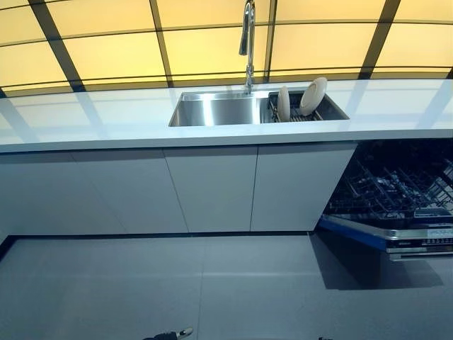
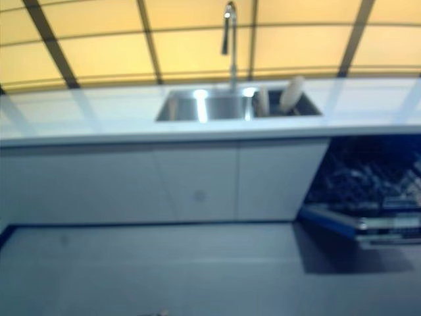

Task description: Take plates into dishwasher

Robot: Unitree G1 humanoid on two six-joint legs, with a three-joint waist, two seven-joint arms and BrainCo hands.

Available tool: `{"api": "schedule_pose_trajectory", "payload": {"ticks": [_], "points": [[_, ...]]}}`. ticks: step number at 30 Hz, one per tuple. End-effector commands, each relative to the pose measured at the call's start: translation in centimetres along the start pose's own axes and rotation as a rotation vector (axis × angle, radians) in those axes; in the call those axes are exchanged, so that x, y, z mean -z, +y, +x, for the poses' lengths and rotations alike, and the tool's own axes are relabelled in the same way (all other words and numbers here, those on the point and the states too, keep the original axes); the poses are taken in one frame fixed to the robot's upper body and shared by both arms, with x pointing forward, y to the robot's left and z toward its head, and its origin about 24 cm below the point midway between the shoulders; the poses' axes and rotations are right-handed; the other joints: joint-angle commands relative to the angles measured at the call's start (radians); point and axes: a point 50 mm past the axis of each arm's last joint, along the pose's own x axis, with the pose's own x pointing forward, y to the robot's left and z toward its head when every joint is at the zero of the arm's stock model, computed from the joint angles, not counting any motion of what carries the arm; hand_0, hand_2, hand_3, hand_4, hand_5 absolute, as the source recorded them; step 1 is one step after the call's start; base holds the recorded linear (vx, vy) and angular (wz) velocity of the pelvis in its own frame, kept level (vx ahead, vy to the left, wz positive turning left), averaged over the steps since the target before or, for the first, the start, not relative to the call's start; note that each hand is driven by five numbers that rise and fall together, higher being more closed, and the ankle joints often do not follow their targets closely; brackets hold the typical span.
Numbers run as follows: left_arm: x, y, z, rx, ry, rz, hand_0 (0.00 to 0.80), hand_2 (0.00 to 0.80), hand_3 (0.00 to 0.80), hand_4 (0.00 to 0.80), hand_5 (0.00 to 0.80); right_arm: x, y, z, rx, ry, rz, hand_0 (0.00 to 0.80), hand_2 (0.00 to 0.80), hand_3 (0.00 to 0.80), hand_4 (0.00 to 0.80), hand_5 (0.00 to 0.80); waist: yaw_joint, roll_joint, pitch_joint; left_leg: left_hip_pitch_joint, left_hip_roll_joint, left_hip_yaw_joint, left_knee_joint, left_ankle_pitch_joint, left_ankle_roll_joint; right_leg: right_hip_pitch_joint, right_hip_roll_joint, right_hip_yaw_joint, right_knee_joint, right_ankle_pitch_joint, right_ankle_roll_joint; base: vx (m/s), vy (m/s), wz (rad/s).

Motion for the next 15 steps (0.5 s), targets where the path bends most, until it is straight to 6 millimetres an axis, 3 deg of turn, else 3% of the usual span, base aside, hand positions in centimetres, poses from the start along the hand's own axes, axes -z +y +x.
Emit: {"api": "schedule_pose_trajectory", "payload": {"ticks": [1, 15], "points": [[-0.81, -0.66, 0.25, 0.007, 0.008, 0.026, 0.0, 0.0, 0.0, 0.0, 0.0, -0.81, 1.2, -0.03, -0.059, 0.021, -0.007, 0.0, 0.0, 0.0, 0.0, 0.0, -0.003, -0.037, 0.051, 0.031, -0.083, 0.014, 0.003, -0.035, 0.068, 0.033, 0.026, 0.031, 0.029, -0.031, 0.017, 0.0, 0.0, 0.0], [-0.46, -0.67, 0.24, 0.023, 0.022, -0.034, 0.0, 0.0, 0.0, 0.0, 0.0, -0.95, 1.13, -0.03, -0.068, 0.008, -0.021, 0.0, 0.0, 0.0, 0.0, 0.0, -0.008, -0.042, 0.053, 0.032, -0.083, 0.024, 0.003, -0.035, 0.07, 0.028, 0.027, 0.035, 0.029, -0.025, 0.017, -0.001, 0.0, 0.0]]}}
